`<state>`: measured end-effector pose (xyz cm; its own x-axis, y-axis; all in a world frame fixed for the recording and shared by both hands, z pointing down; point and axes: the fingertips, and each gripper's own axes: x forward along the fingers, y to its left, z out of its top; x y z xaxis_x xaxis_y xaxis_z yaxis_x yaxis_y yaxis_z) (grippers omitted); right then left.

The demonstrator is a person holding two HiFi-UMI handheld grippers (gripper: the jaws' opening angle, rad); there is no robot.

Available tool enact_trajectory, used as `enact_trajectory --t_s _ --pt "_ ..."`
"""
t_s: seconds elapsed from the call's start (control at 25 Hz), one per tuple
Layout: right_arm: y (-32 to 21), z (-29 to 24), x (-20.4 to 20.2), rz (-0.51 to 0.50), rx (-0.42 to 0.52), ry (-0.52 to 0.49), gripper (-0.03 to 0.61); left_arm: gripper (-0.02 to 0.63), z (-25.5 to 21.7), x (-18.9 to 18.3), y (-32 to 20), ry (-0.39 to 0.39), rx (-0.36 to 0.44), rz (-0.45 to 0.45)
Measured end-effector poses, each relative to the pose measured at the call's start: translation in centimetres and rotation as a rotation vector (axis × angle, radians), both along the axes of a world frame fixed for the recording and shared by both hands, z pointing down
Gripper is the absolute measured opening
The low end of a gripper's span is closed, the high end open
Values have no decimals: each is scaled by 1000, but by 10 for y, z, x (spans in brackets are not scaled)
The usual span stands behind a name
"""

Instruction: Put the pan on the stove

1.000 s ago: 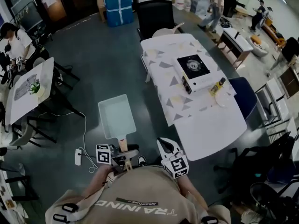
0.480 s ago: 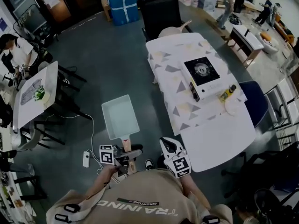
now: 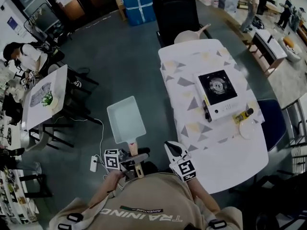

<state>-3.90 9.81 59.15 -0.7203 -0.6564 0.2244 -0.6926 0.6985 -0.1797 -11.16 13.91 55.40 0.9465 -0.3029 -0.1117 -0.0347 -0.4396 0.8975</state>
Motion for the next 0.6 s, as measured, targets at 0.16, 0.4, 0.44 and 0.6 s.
enact_trajectory --t_s 0.16,0.4,0.44,0.6 --pt "-32 2 -1 -43 6 22 5 173 2 -1 -31 28 -2 -27" --pt "-73 9 -27 -92 -17 47 5 179 12 -23 -76 26 16 -17" --pt "-85 7 -34 -83 -9 51 5 179 13 -29 -87 21 23 -9" --pt "-126 -7 -66 -17 -2 44 5 179 11 -61 -124 13 35 19"
